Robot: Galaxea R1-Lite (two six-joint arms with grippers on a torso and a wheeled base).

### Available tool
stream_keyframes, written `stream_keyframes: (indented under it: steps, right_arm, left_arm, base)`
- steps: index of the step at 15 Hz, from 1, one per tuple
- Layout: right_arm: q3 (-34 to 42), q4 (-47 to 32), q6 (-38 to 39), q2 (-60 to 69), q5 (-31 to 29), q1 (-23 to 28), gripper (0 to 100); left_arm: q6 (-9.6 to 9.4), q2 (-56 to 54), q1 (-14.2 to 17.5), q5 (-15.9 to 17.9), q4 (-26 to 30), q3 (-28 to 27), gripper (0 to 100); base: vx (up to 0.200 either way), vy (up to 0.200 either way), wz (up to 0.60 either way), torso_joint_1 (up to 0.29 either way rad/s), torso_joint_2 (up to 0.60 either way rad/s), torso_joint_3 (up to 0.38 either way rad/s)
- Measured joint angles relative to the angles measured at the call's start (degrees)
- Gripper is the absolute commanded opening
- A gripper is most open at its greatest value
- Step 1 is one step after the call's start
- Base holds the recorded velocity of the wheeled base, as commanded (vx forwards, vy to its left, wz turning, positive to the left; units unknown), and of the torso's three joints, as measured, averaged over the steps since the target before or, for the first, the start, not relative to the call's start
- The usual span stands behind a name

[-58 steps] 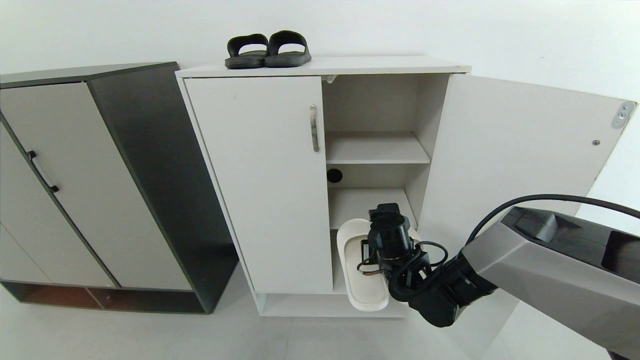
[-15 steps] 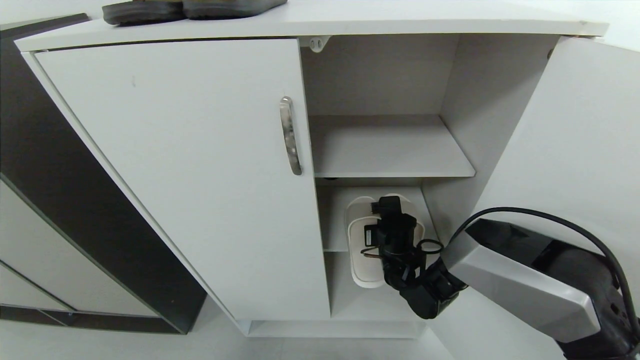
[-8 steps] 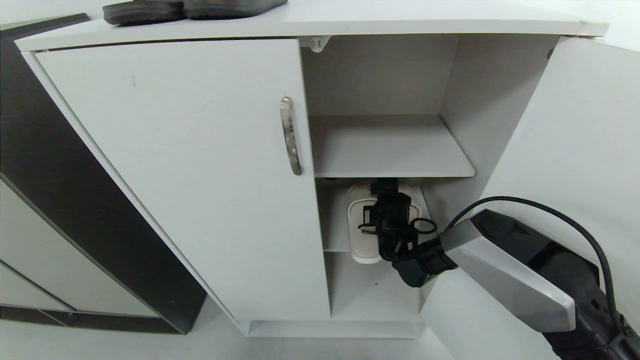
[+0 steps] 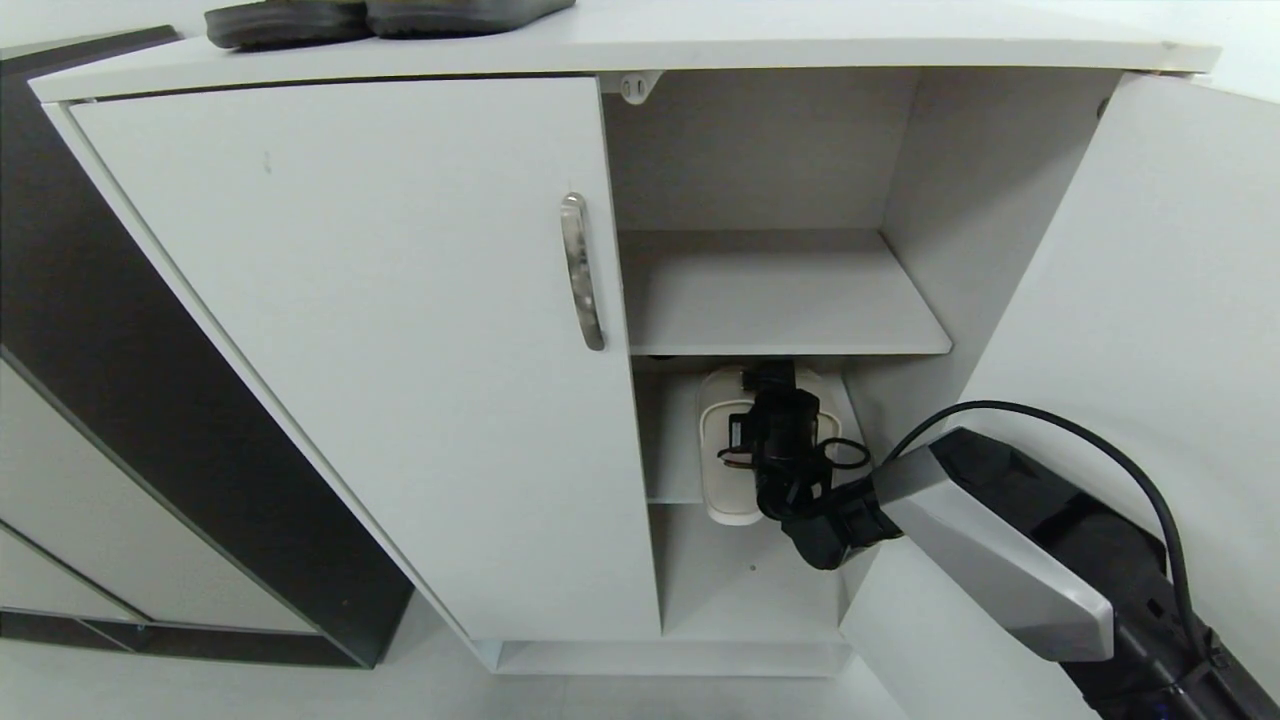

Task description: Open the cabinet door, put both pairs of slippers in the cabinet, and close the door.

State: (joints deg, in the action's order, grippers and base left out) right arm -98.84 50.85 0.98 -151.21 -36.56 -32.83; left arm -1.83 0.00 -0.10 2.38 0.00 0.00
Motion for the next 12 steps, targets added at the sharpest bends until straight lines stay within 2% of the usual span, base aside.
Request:
stream_keyframes:
  steps: [1, 6, 9, 12]
  right_arm:
    - [-0.06, -0.07, 0.00, -0.11, -0.02, 0.20, 100]
    - [1.57, -0.02, -0.07, 0.05, 0.00, 0.11, 100]
    - [7.30, 2.66, -0.11, 2.43, 0.00, -0.82, 100]
    - [16.35, 7.25, -0.18, 6.50, 0.00, -2.72, 100]
  left_arm:
    - [0.02, 0.00, 0.00, -0.02, 0.00, 0.00, 0]
    - [0.06, 0.00, 0.00, 0.00, 0.00, 0.00, 0]
    - [0.00, 0.00, 0.00, 0.00, 0.00, 0.00, 0]
    - [0.00, 0.00, 0.00, 0.00, 0.00, 0.00, 0]
  base:
    - [0.000, 0.000, 0.00, 0.000, 0.00, 0.000]
    - [0.000, 0.000, 0.00, 0.000, 0.00, 0.000]
    - [0.000, 0.000, 0.00, 0.000, 0.00, 0.000]
    - [0.000, 0.000, 0.00, 0.000, 0.00, 0.000]
